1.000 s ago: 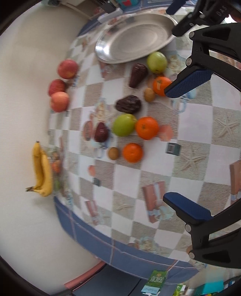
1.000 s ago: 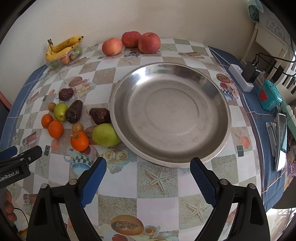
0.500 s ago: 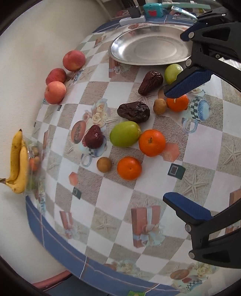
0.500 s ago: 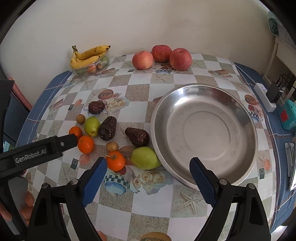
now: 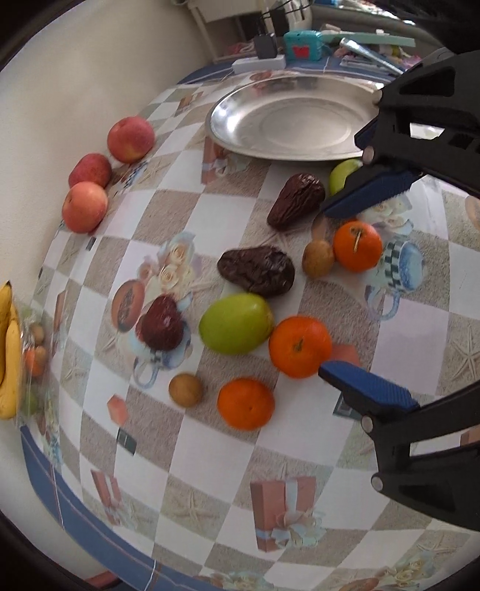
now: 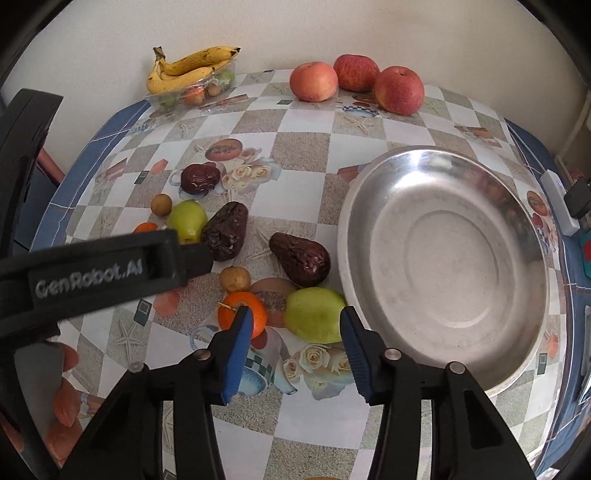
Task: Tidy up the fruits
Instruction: 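Move the left tool to an orange while the right tool approaches a green pear, then close the left tool on the orange while the right tool grasps the green pear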
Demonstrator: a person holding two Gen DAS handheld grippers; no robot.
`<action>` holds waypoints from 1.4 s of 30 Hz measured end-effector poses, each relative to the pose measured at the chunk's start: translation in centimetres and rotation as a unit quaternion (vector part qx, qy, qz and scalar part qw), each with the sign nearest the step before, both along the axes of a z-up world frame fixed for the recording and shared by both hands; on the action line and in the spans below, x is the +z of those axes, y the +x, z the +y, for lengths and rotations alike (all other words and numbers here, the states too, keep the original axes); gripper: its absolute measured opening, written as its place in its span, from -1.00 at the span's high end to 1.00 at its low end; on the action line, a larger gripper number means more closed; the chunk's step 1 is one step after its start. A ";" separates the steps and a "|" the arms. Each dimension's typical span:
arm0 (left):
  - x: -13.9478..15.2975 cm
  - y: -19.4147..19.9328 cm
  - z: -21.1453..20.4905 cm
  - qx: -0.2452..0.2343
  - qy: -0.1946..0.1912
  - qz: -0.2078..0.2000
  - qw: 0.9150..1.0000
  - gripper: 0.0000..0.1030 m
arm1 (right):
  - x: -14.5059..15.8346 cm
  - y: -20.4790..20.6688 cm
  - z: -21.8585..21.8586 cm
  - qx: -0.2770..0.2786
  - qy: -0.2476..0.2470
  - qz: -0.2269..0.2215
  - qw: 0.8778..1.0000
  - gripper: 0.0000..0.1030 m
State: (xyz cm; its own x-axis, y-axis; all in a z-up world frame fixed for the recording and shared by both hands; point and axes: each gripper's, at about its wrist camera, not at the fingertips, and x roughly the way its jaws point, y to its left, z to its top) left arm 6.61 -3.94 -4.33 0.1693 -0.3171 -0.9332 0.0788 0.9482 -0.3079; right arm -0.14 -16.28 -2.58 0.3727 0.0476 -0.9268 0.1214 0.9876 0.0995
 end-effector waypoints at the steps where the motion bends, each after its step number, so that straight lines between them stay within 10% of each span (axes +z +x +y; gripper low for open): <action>1: -0.1 -0.1 -0.3 -0.009 -0.005 0.003 1.000 -0.48 | 0.0 -0.1 -0.2 -0.005 -0.003 0.001 1.000 0.02; 14: -2.8 -1.1 -2.3 -0.042 -0.063 0.063 0.995 0.31 | -0.4 -1.4 -2.1 -0.030 0.006 0.009 0.999 0.02; 42: 0.1 -0.2 2.2 0.014 -0.012 -0.002 1.000 0.32 | -2.6 -0.7 -2.2 -0.138 0.092 0.030 0.986 0.02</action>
State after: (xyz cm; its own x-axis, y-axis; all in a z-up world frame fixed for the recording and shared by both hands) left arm 6.44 -1.73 -4.25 0.1828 -0.3351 -0.9243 0.0541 0.9421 -0.3309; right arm -0.87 -18.45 -5.20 0.3387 0.1211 -0.9331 0.3934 0.8827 0.2573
